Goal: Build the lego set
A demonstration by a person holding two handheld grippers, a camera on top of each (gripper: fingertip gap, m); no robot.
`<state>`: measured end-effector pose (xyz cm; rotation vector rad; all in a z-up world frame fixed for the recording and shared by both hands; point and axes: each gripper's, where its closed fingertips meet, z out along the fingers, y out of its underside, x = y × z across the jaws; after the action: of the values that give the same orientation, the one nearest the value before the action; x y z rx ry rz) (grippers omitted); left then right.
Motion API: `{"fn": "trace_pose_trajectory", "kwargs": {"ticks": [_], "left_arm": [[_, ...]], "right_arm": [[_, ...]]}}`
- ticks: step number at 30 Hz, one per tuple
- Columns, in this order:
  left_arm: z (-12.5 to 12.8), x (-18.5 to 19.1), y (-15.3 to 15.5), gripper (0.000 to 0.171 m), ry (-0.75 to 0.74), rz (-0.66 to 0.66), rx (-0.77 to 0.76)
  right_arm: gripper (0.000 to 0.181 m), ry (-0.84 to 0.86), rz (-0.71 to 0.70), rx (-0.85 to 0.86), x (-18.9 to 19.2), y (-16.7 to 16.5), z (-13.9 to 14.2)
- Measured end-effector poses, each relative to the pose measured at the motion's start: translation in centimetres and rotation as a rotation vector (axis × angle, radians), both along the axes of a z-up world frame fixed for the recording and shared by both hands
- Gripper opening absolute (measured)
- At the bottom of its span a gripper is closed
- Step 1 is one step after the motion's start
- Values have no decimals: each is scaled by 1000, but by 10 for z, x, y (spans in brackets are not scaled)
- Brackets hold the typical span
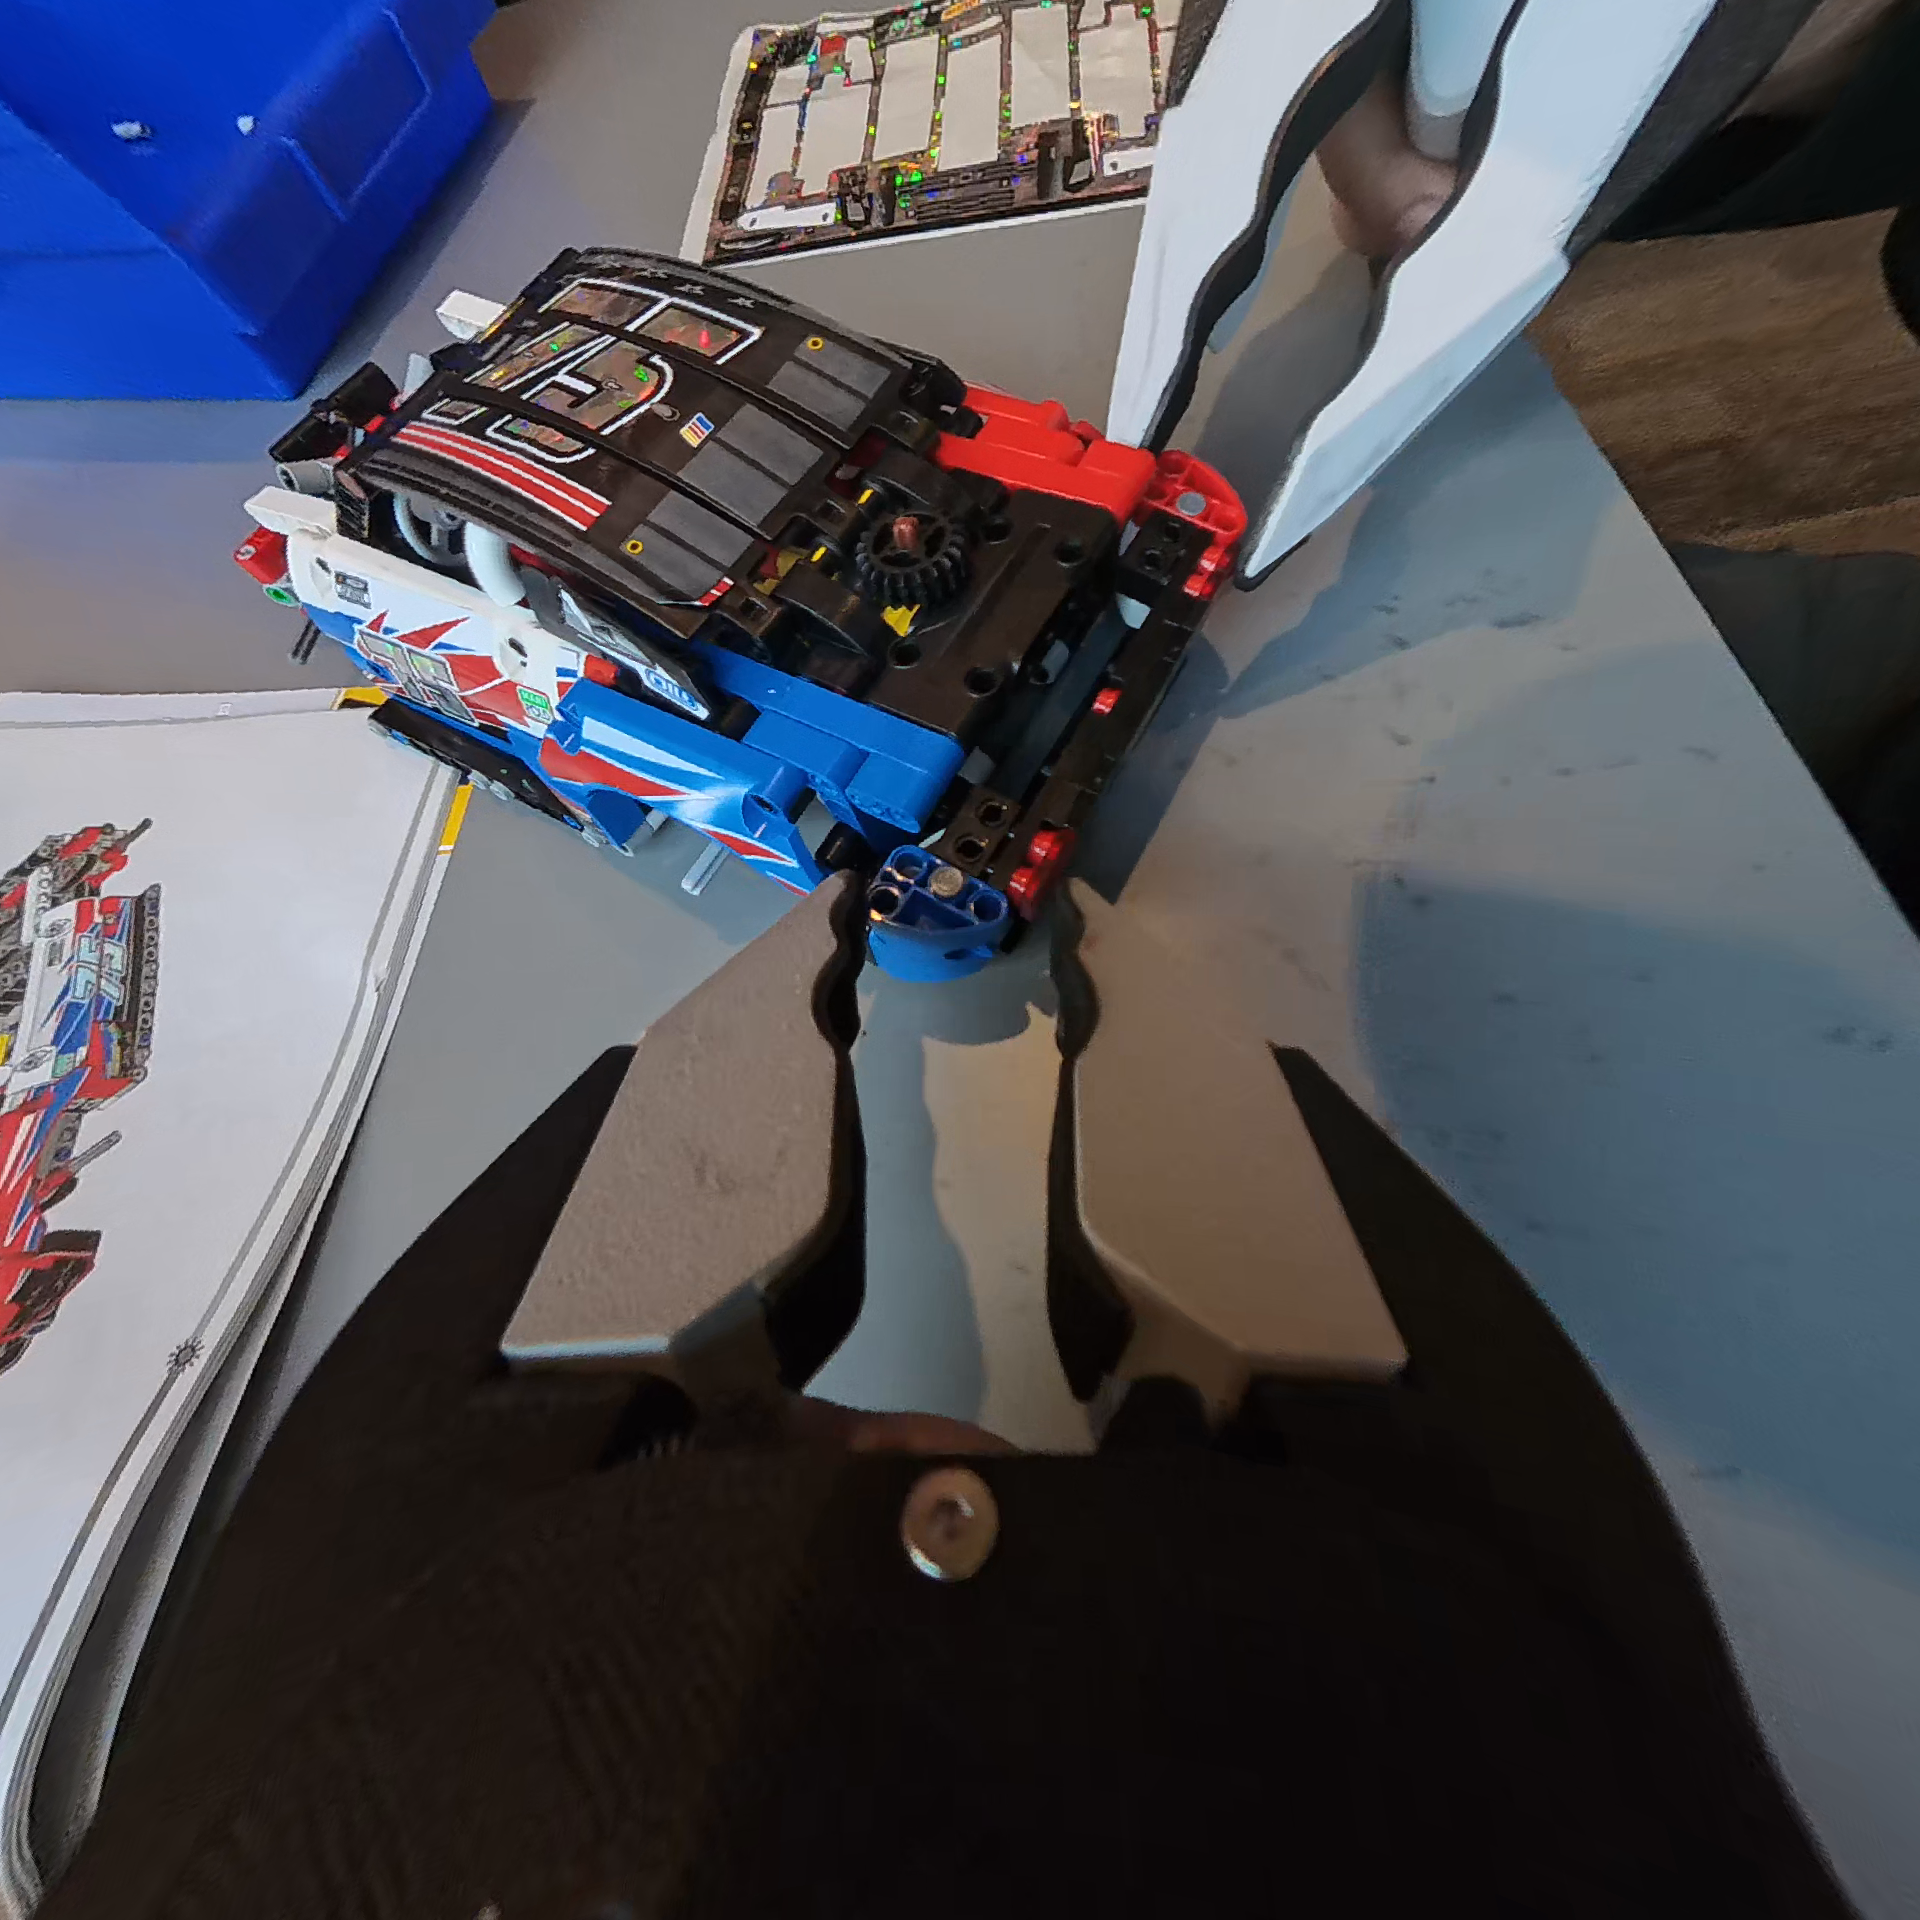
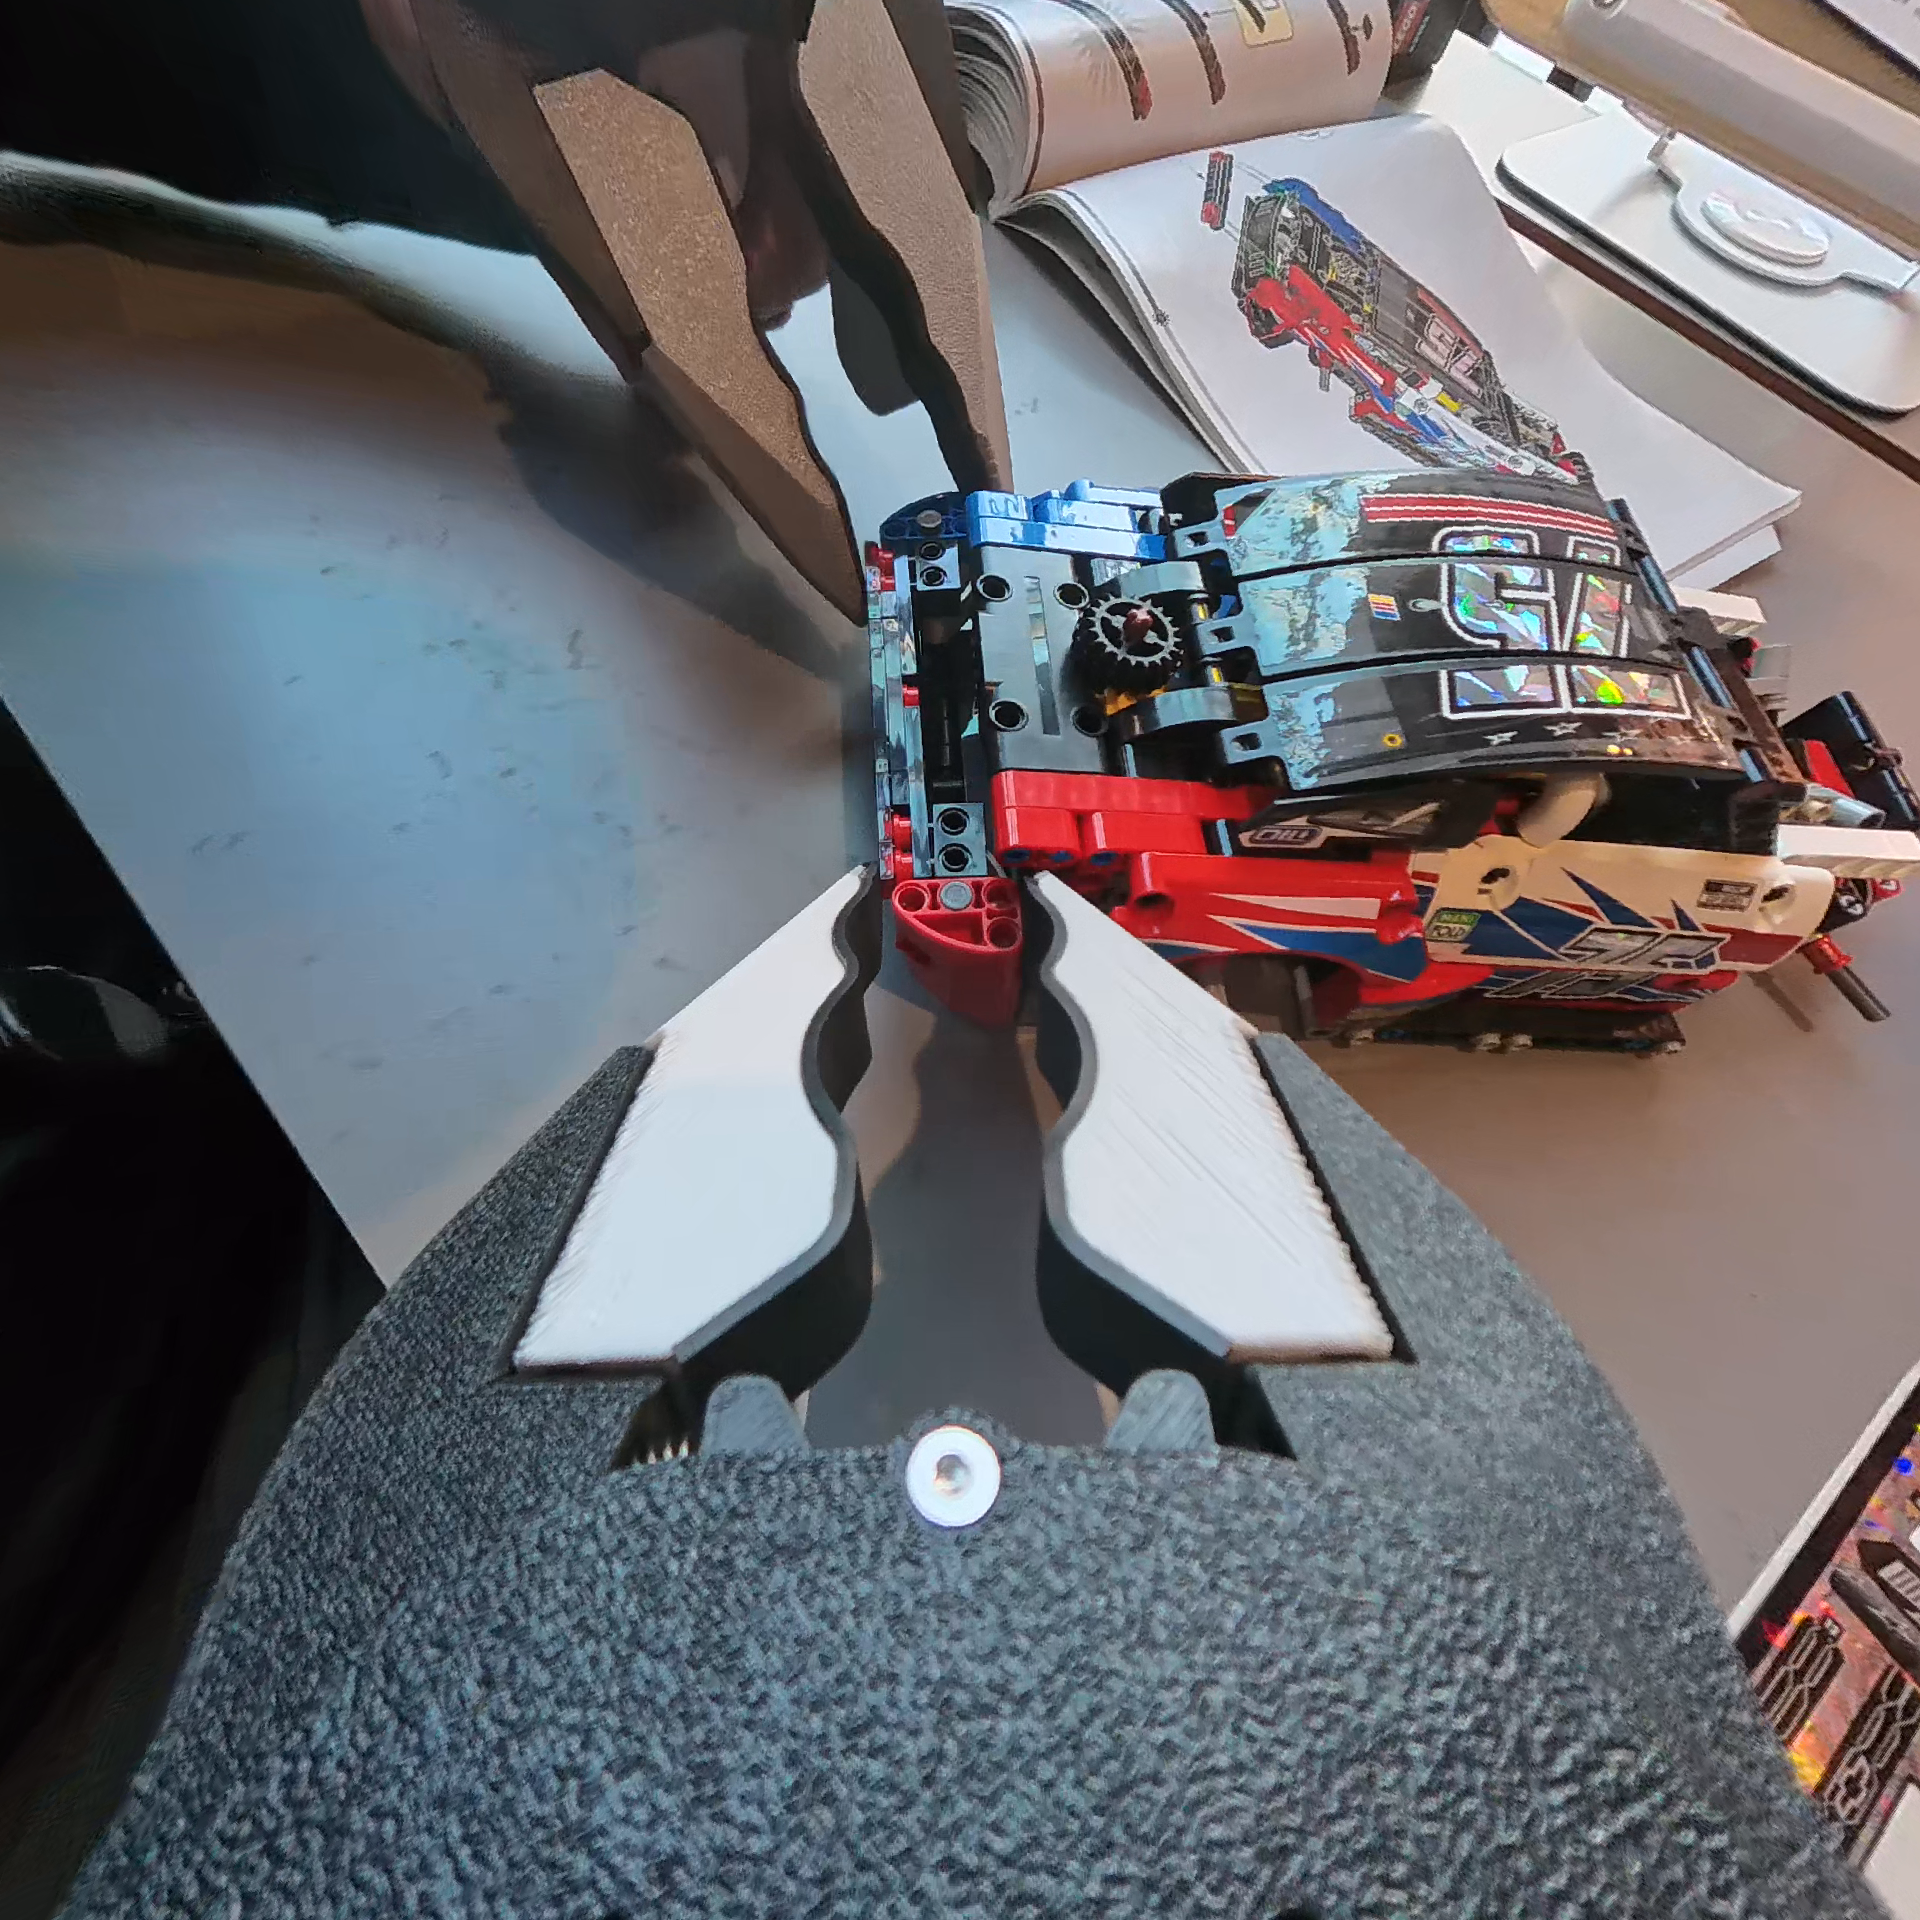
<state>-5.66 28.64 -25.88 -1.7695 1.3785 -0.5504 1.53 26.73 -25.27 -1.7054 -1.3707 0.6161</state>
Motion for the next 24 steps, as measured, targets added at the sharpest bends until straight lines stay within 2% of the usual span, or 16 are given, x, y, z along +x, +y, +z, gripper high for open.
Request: {"fn": "trace_pose_trajectory", "kwargs": {"ticks": [15, 24], "left_arm": [[-1, -1, 0, 31, 27, -20, 129], [-1, -2, -2, 30, 35, -28, 154]], "right_arm": [[25, -14, 14, 80, 0, -2, -1], [25, -10, 26, 79, 0, -2, -1]]}}
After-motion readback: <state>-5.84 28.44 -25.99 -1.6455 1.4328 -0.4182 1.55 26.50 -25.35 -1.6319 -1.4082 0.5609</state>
